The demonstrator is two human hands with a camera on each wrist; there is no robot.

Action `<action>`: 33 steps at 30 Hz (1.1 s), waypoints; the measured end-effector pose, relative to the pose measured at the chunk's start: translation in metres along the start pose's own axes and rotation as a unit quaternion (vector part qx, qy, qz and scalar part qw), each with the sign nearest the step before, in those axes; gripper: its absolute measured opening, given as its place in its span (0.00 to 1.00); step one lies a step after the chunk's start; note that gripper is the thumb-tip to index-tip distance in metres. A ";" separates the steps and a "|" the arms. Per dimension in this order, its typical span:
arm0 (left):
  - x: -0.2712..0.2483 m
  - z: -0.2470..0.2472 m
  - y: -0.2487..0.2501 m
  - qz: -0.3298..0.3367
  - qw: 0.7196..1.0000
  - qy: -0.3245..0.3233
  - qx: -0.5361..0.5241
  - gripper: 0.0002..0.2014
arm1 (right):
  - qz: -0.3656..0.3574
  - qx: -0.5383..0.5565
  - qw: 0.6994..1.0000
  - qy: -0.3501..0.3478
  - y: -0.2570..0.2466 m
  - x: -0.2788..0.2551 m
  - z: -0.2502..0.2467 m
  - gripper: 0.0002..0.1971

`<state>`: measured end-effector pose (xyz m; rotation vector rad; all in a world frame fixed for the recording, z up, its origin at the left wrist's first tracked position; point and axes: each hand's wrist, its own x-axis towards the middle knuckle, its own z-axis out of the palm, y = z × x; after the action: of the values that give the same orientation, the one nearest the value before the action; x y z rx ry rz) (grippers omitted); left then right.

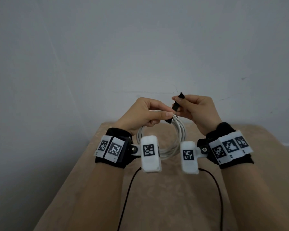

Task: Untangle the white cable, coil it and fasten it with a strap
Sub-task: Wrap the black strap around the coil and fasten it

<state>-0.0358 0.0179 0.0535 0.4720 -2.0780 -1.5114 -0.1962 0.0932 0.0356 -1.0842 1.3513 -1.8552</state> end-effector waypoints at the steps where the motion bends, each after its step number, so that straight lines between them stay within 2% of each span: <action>1: 0.000 0.000 0.000 -0.002 1.000 -0.002 0.002 0.05 | -0.005 0.001 1.000 0.003 -0.002 0.000 0.000 0.05; 6: 0.000 -0.001 0.000 -0.011 1.000 0.008 0.002 0.06 | -0.033 -0.009 0.999 0.001 -0.011 -0.002 0.003 0.05; 15: 0.001 -0.001 -0.002 -0.009 0.998 0.067 -0.015 0.03 | -0.073 -0.011 0.997 0.028 -0.016 -0.005 0.009 0.05; 30: 0.001 -0.003 -0.002 -0.021 0.993 0.117 0.014 0.02 | -0.100 -0.037 0.994 -0.007 -0.018 -0.007 0.017 0.04; 33: 0.002 -0.002 -0.002 -0.026 0.991 0.128 0.018 0.05 | -0.105 -0.048 0.993 -0.019 -0.017 -0.007 0.019 0.04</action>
<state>-0.0364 0.0140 0.0524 0.7004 -1.9084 -1.3653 -0.1764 0.0961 0.0530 -1.3510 1.3608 -1.9220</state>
